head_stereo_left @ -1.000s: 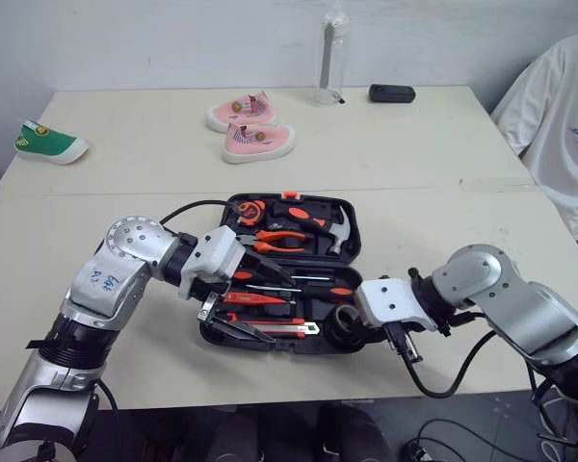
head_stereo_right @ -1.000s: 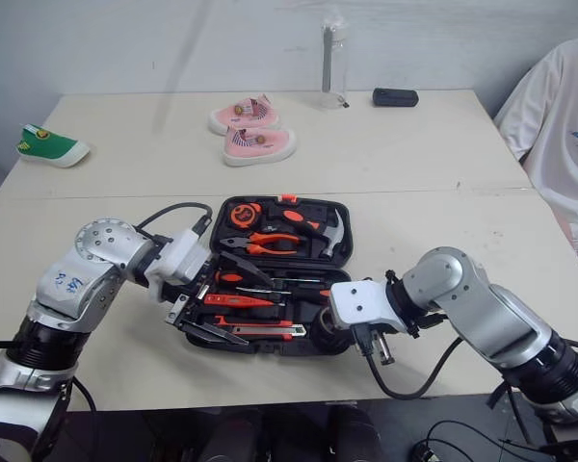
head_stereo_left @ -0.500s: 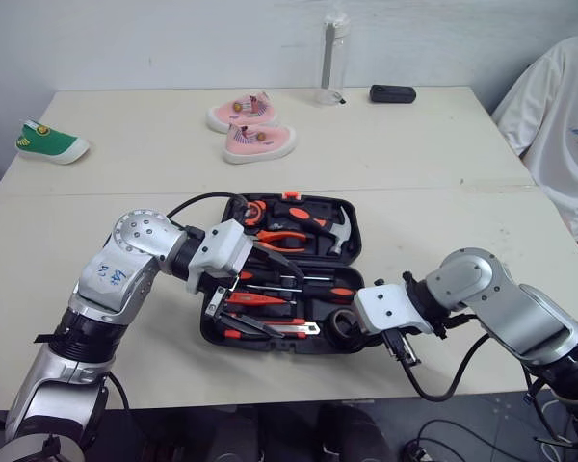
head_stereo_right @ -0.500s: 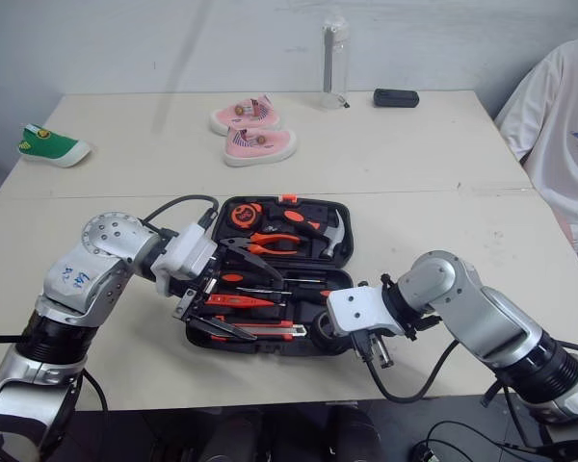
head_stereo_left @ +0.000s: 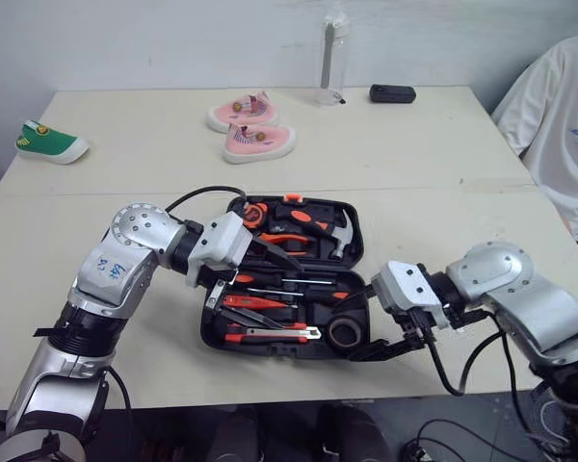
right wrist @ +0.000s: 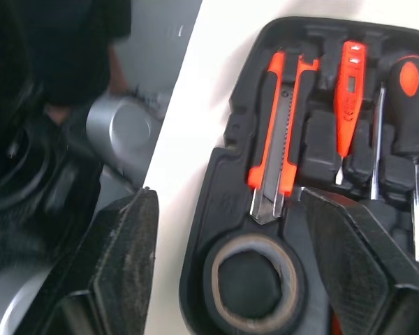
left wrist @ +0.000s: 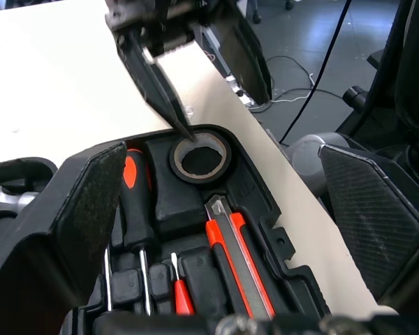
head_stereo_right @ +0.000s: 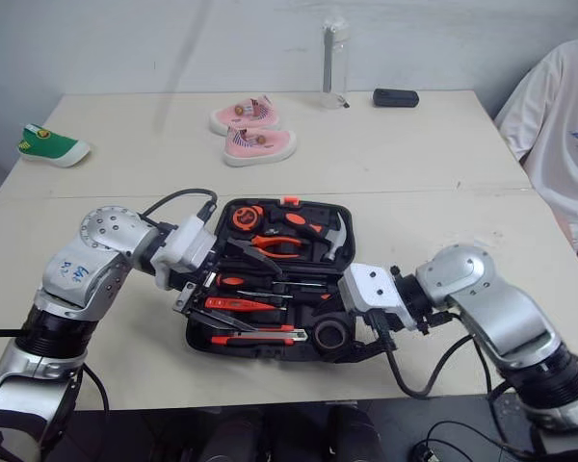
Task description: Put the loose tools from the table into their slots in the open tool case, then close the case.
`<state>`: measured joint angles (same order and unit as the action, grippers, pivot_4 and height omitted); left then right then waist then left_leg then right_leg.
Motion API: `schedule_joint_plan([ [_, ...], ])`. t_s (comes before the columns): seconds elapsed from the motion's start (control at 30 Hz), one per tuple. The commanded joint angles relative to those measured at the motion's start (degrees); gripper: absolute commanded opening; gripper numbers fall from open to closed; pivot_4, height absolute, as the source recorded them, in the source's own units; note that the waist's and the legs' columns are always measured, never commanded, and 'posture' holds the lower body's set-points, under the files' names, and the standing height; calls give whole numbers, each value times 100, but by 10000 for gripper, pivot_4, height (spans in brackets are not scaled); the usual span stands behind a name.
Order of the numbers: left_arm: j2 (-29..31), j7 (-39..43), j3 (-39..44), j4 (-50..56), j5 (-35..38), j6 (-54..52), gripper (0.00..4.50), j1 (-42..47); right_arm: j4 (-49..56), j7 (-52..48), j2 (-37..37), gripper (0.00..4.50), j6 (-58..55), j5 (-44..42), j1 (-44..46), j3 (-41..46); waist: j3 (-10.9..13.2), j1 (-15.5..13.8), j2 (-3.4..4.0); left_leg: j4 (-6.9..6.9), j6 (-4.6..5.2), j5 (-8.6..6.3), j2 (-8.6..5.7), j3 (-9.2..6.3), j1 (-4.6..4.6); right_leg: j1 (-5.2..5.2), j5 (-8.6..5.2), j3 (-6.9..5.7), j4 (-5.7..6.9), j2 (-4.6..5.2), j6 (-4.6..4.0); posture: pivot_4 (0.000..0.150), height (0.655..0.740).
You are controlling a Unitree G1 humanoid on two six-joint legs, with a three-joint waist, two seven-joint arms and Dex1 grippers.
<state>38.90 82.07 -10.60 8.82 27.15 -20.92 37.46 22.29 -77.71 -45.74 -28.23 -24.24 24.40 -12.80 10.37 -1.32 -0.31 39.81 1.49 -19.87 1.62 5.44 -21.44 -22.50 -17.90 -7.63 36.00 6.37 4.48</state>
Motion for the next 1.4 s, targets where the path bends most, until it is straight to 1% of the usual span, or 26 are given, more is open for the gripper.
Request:
schedule_joint_plan([
  [0.03,26,-7,62,228,99,-34,45000,-42,-134,268,265,25565,451,-81,-308,242,0,0,1,0,0,0,-1,2,-1,-3,0,1,1,0,0,1500,7316],
  [0.07,31,-10,62,255,107,-45,45000,-71,-164,269,306,22322,564,-47,-432,221,0,-4,1,-2,0,0,0,2,-1,-3,0,1,1,-2,0,1500,7316],
  [0.13,32,-29,54,331,124,-87,45000,-116,-219,300,375,12258,571,-130,-649,218,0,-10,1,-1,0,0,0,0,-1,-1,0,0,0,-3,0,1500,7316],
  [0.17,32,-36,51,374,134,-115,45000,-130,-256,321,402,8061,530,-190,-733,229,0,-6,1,-1,0,0,-2,1,-1,-1,0,0,0,-3,0,1500,7316],
  [0.2,29,-45,49,412,140,-143,45000,-137,-305,325,414,1826,530,-204,-804,235,0,-2,1,0,0,0,-2,2,-1,-1,0,2,0,-3,0,1500,7316],
  [0.23,24,-53,48,442,143,-170,45000,-139,-360,311,404,305,572,-181,-862,229,0,-1,1,1,0,0,-1,2,0,-2,1,3,1,-3,2,1500,7316],
  [0.43,17,-72,55,495,159,-278,45000,-73,-719,244,234,305,966,267,-1065,20,0,-2,1,1,0,0,1,1,1,-2,1,3,1,-4,1,1500,7316],
  [0.5,8,-80,54,462,162,-315,45000,-5,-1088,428,151,305,1236,904,-1049,-286,0,-2,1,1,0,0,1,1,1,-2,1,4,1,-4,1,1500,7316],
  [0.57,0,-86,53,440,161,-345,45000,47,-1361,548,97,305,1187,1204,-1046,-473,0,1,0,2,0,0,0,2,3,0,1,4,1,-4,1,1500,7316],
  [0.7,2,-87,59,434,169,-386,45000,93,-1371,393,-77,305,940,992,-1237,-466,-8,-1,-9,2,0,0,2,2,33,22,0,8,-3,-2,1,1500,7316],
  [0.8,7,-140,107,461,223,-477,45000,66,-746,356,-134,305,525,266,-1350,-59,-8,-32,-9,3,0,0,-1,-4,31,25,0,6,-2,5,1,1500,7316],
  [0.9,44,-228,182,541,253,-552,45000,-20,-124,557,-147,305,104,-421,-1323,501,-8,-38,-9,5,10,-6,-6,-11,12,22,3,3,-5,10,6,1500,7316],
  [1.0,159,-405,365,552,205,-603,45000,-159,255,852,-270,305,-128,-722,-1299,1098,-4,-10,-4,8,15,-8,-7,-7,2,12,6,5,-5,12,10,1500,7316],
  [1.1,381,-728,722,395,127,-707,45000,-346,352,1170,-502,305,-317,-820,-1379,1820,-3,6,-4,8,14,-8,-2,-7,4,10,6,5,-3,8,11,1500,7316],
  [1.23,749,-1213,1372,-5,-48,-598,45000,-820,32,1433,-780,305,-232,-635,-1722,2654,-3,-2,-3,-6,13,-8,-1,-6,7,6,5,6,-5,8,9,1500,7316],
  [1.3,968,-1324,1640,-373,-237,-336,45000,-1082,-244,1609,-857,305,-164,-423,-1811,2802,-3,-1,-3,-8,13,-8,-2,-3,8,6,5,7,-6,8,9,1500,7316],
  [1.4,1256,-1442,1837,-1316,-676,363,45000,-1274,-637,1896,-917,305,-110,-30,-1756,2660,-3,4,-3,-8,14,-8,-4,5,10,5,5,11,-5,10,9,1500,7316],
])
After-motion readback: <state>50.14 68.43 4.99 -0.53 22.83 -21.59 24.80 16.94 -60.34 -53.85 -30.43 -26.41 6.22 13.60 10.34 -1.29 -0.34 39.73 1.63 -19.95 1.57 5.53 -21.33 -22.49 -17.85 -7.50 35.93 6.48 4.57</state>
